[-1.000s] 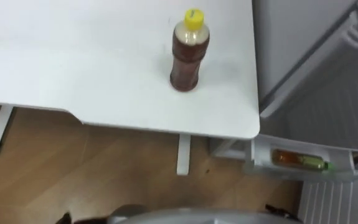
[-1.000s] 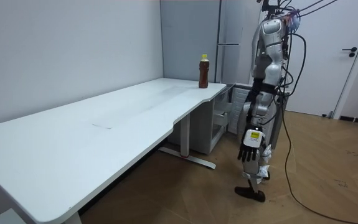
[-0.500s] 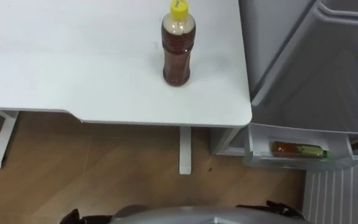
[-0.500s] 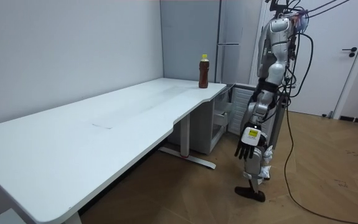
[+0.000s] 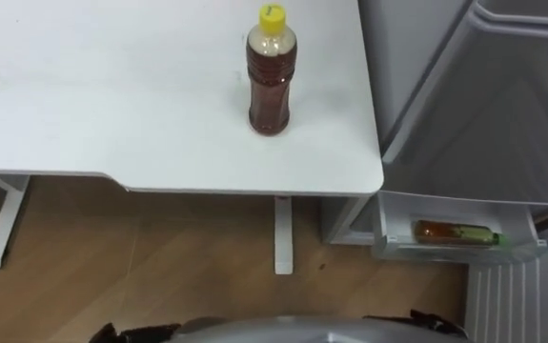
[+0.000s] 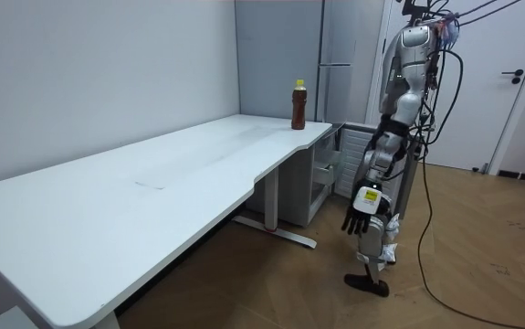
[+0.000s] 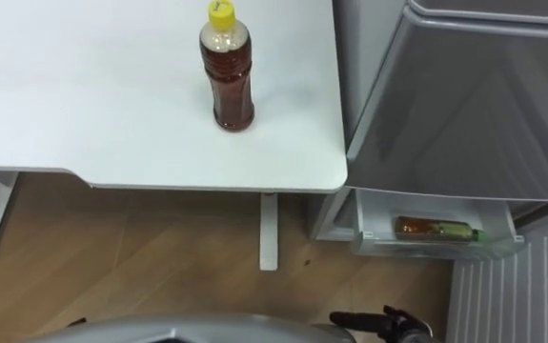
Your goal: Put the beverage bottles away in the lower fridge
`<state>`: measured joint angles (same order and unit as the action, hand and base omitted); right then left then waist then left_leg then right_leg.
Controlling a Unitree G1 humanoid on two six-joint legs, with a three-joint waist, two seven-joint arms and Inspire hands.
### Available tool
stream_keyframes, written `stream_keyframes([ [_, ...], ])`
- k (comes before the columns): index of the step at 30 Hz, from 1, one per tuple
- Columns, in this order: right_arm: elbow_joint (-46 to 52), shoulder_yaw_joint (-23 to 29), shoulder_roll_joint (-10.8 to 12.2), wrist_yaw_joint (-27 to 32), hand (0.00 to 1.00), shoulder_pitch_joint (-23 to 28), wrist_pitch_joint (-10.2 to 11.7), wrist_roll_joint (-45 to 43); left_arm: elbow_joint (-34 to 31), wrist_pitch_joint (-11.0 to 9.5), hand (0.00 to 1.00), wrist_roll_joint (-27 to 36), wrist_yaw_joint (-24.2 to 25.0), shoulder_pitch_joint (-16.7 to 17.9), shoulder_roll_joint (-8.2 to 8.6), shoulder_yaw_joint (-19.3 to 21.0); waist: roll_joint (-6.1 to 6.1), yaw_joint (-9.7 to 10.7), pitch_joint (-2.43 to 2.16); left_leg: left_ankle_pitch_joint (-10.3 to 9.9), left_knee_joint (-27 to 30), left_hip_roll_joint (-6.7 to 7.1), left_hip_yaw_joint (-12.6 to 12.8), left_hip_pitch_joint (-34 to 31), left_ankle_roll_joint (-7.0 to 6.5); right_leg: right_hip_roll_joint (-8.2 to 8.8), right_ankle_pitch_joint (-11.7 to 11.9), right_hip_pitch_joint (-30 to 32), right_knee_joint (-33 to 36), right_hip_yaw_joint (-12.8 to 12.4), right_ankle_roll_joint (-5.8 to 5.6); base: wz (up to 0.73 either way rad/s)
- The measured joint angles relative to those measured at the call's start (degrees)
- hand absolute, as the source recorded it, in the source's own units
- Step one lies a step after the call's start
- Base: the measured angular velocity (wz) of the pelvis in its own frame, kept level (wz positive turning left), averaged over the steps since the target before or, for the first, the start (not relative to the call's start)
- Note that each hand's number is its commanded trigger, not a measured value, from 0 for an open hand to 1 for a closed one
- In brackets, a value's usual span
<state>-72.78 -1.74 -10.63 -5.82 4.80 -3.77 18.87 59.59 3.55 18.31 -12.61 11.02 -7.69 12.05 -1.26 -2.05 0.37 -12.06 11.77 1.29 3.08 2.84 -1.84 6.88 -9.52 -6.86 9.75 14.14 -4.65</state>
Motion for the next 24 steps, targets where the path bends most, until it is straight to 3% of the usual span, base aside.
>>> stream_keyframes([
  [5,-0.2,1.0,0.0,1.3,0.00,-0.1,0.2,-1.6,-6.3,-1.7,0.00,2.3,-9.9,-0.8,0.10,5.7,0.50,-0.1,-0.23,0.0,-0.1,-0.02,-0.1,0.8,0.01,-0.02,0.0,-0.1,0.0,0.1,0.00,0.00],
  [7,0.1,1.1,0.0,1.6,0.00,0.6,0.9,-1.6,-11.0,-4.2,0.00,2.2,-15.6,-0.9,0.13,7.7,0.57,-0.2,-0.25,0.0,-0.2,-0.03,-0.3,0.8,0.02,-0.05,0.0,-0.3,-0.1,0.1,0.00,0.00],
  [11,1.5,1.2,0.3,2.0,0.00,1.7,1.9,-1.4,-17.2,-7.4,0.00,2.4,-23.4,-0.5,0.19,7.9,0.45,-0.4,-0.51,0.0,-0.3,0.00,-0.5,0.9,0.02,-0.06,0.0,-0.5,-0.1,0.2,-0.01,0.00],
  [13,1.7,1.2,0.5,2.0,0.00,2.1,2.4,-1.6,-23.4,-9.1,0.00,2.4,-28.1,0.7,0.44,7.5,0.06,-0.9,-0.68,0.0,-0.3,-0.02,-0.5,1.1,0.04,-0.09,0.0,-0.5,-0.1,0.2,-0.01,0.00],
  [19,1.8,1.0,0.6,2.0,0.00,3.2,3.9,-3.2,-32.4,-14.2,0.00,2.0,-37.4,1.3,0.17,8.7,-0.43,-2.0,-0.90,0.0,-0.6,-0.02,-0.9,2.4,0.04,-0.06,0.0,-1.5,-0.1,1.9,-0.01,0.04],
  [24,1.7,1.0,0.6,2.2,0.00,3.8,4.4,-3.9,-41.7,-15.6,0.00,-4.1,-42.0,1.1,-0.25,11.5,-0.55,-4.1,-0.84,0.0,-0.6,0.02,-1.4,2.4,0.04,-0.09,0.0,-1.8,-0.3,2.0,-0.01,0.04],
])
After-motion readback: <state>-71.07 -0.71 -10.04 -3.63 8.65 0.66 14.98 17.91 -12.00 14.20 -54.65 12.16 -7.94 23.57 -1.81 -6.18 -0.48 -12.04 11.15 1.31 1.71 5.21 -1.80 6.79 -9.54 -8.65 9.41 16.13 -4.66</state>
